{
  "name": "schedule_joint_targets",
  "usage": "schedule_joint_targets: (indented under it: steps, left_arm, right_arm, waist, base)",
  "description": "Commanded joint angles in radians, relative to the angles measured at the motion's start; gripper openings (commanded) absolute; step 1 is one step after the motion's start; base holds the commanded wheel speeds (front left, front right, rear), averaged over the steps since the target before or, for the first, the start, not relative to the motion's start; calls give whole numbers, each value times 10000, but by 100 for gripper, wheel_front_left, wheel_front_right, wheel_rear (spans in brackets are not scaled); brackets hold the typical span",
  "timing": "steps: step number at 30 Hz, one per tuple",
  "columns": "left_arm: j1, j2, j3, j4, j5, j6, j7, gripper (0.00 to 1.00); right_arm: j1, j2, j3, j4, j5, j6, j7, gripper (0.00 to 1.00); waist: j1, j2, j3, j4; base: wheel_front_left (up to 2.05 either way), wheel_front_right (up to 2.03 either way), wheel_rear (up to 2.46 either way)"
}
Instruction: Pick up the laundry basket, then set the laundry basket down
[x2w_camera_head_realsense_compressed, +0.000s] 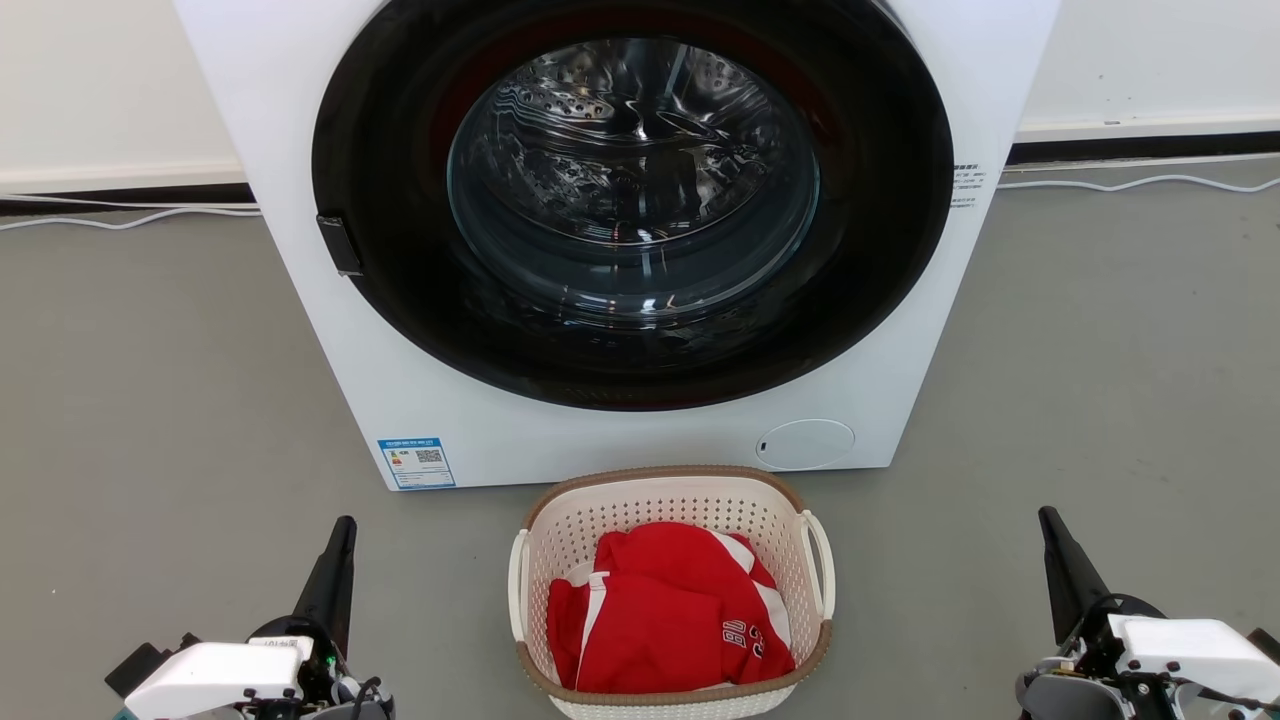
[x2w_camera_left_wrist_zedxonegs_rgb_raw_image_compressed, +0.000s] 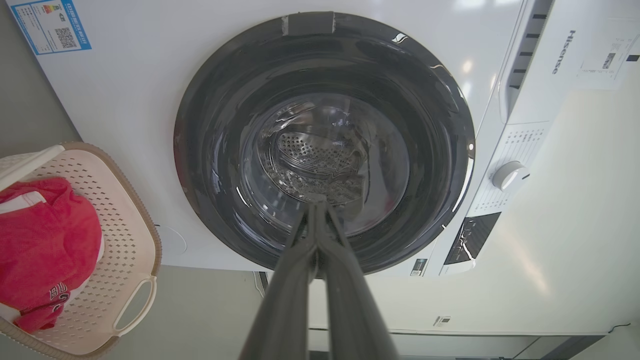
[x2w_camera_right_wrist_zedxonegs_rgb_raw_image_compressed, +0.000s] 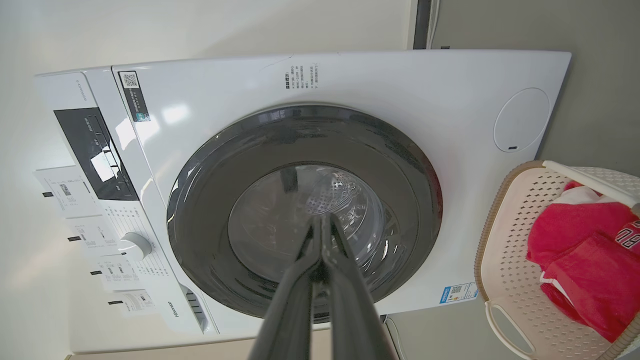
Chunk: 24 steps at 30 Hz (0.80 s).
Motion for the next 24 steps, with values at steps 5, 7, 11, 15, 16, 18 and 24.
schedule_joint_targets:
  steps: [5,7,11,15,16,18,24]
  left_arm:
    - [-548,137,239,-289,-49,-73,60,0]
    - [-548,137,239,-289,-49,-73,60,0]
    - [-548,137,239,-289,-49,-73,60,0]
    - [-548,137,239,-289,-49,-73,60,0]
    - [-548,137,239,-289,-49,-73,60,0]
    - [-548,137,239,-289,-49,-73,60,0]
    - [-548,137,239,-289,-49,-73,60,0]
  right_arm:
    - [-585,-33,175,-292,68,73,102,0]
    - [-585,-33,175,-292,68,73,102,0]
    - [-585,-33,175,-292,68,73,102,0]
    - [-585,-33,175,-292,68,73,102,0]
    - [-585,-33,175,-292,68,73,102,0]
    - [-585,-33,175,-292,68,73,102,0]
    - [-585,-33,175,-292,68,73,102,0]
  waist:
    - [0,0,0,0]
    - [0,0,0,0]
    - [0,0,0,0]
    - [0,0,0,0]
    - [0,0,0,0]
    - [0,0,0,0]
    - [0,0,0,0]
  base:
    - [0,0,0]
    - [0,0,0]
    - [0,0,0]
    - [0,0,0]
    - [0,0,0]
    - [0,0,0]
    - [0,0,0]
